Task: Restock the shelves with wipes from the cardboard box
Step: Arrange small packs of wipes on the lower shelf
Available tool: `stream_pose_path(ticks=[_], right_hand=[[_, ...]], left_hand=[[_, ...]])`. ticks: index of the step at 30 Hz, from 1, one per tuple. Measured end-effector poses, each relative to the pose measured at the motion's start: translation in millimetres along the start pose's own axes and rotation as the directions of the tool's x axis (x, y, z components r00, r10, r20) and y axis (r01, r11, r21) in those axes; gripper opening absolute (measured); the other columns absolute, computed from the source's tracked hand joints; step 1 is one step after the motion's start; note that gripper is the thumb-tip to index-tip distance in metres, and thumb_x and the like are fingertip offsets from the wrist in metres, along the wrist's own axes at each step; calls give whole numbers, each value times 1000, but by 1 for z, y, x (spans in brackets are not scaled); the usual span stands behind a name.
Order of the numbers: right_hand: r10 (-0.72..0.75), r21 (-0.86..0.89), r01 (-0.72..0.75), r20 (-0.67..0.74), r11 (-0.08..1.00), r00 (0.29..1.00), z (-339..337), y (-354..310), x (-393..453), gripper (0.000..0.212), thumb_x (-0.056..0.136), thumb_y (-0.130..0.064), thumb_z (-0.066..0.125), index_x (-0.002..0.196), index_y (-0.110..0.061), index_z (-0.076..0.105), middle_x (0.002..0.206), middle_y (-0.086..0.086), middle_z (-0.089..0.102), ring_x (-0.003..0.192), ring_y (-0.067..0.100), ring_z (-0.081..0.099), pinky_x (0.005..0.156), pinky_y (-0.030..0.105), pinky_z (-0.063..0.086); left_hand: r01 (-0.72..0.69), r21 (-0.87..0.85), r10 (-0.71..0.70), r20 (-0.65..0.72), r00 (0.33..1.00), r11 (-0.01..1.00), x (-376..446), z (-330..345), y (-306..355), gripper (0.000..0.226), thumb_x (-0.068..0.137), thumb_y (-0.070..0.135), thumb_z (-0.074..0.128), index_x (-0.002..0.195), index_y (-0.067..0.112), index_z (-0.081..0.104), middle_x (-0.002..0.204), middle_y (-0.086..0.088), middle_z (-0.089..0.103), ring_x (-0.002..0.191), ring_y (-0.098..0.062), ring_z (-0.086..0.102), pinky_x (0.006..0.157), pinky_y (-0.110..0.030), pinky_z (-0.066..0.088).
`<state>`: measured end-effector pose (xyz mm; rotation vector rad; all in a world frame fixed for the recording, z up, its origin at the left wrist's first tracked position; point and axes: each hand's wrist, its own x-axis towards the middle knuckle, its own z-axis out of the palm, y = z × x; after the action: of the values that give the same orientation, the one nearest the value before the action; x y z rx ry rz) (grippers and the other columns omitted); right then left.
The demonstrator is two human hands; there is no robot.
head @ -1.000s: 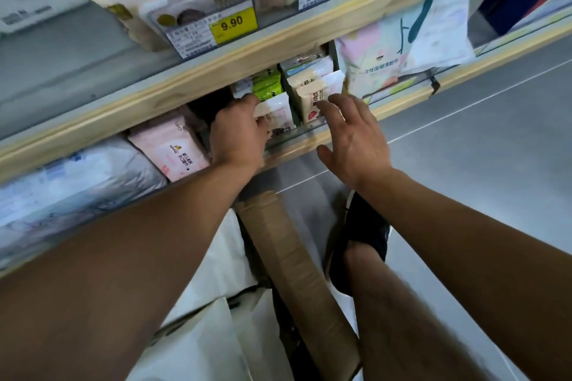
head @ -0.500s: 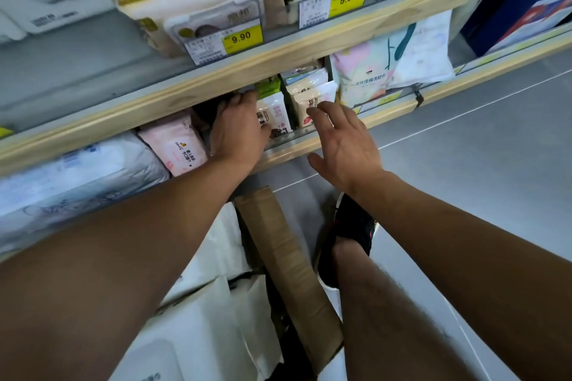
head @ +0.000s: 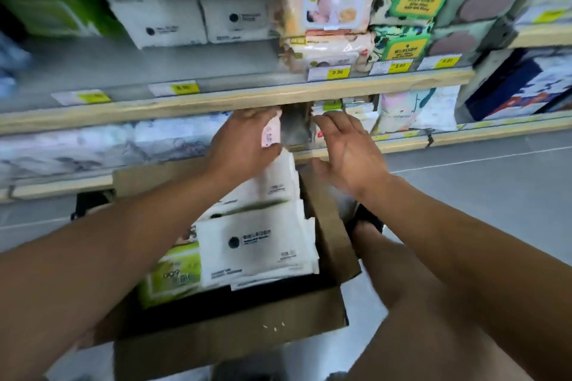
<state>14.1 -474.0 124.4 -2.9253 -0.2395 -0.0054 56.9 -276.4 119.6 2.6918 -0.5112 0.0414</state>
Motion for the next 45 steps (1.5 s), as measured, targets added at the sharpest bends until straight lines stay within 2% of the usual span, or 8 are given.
stream_pose_path(ticks=[8, 12, 19, 22, 31, 37, 41, 45], right_hand=[[-212, -31, 217, 120, 976, 970, 17, -123, -4, 69, 83, -36, 64, 143, -17, 36, 144, 5, 36, 132, 29, 30, 106, 42, 35], [-276, -35, 289, 200, 957, 940, 33, -169, 6, 70, 83, -36, 64, 143, -16, 36, 146, 5, 35, 132, 29, 33, 108, 34, 30], [-355, 23, 367, 311, 930, 881, 64, -230, 24, 64, 85, -31, 62, 141, -15, 37, 143, 7, 38, 129, 30, 36, 107, 37, 35], [-401, 31, 416, 342, 909, 850, 85, -251, 33, 60, 87, -33, 61, 141, -15, 39, 140, 7, 39, 127, 30, 38, 107, 36, 33], [-197, -75, 269, 503, 960, 842, 168, -272, 49, 67, 85, -29, 64, 142, -16, 31, 142, 5, 31, 128, 29, 35, 104, 40, 40], [-46, -177, 186, 595, 966, 802, 206, -270, 66, 74, 79, -24, 71, 140, -16, 29, 140, 6, 32, 129, 30, 34, 103, 43, 39], [-20, -255, 208, 589, 944, 808, 217, -268, 70, 78, 79, -28, 71, 141, -17, 24, 139, 7, 35, 127, 30, 37, 100, 42, 37], [-42, -259, 219, 552, 941, 833, 222, -268, 72, 79, 75, -27, 73, 138, -15, 28, 136, 8, 38, 124, 31, 41, 101, 42, 36]], left_hand=[[119, 37, -118, -24, 993, 992, -104, -62, -101, 53, 81, 25, 70, 129, 8, 57, 131, -13, 58, 118, -34, 54, 101, -38, 40], [161, 62, -160, -18, 987, 985, -140, -73, -151, 53, 80, 30, 68, 128, 10, 57, 126, -12, 61, 110, -35, 57, 94, -39, 45], [298, 49, -300, 42, 953, 953, -171, -67, -208, 61, 80, 35, 67, 135, 17, 49, 135, -6, 54, 117, -31, 52, 94, -43, 48], [285, 78, -292, 90, 952, 955, -175, -55, -230, 62, 81, 37, 65, 137, 19, 46, 138, -5, 50, 120, -30, 49, 93, -45, 48], [243, 152, -276, 263, 924, 958, -165, -8, -271, 54, 80, 36, 58, 130, 20, 45, 136, -3, 49, 113, -32, 51, 93, -46, 44], [280, 159, -318, 331, 888, 947, -160, 26, -284, 56, 83, 33, 59, 135, 20, 43, 141, -1, 42, 130, -27, 38, 104, -42, 28], [270, 205, -323, 300, 897, 941, -158, 40, -288, 62, 80, 33, 62, 137, 21, 41, 142, 2, 41, 134, -22, 33, 107, -39, 14], [224, 252, -297, 307, 904, 942, -153, 48, -293, 77, 77, 38, 67, 143, 21, 32, 145, 0, 37, 136, -22, 30, 112, -47, 16]])
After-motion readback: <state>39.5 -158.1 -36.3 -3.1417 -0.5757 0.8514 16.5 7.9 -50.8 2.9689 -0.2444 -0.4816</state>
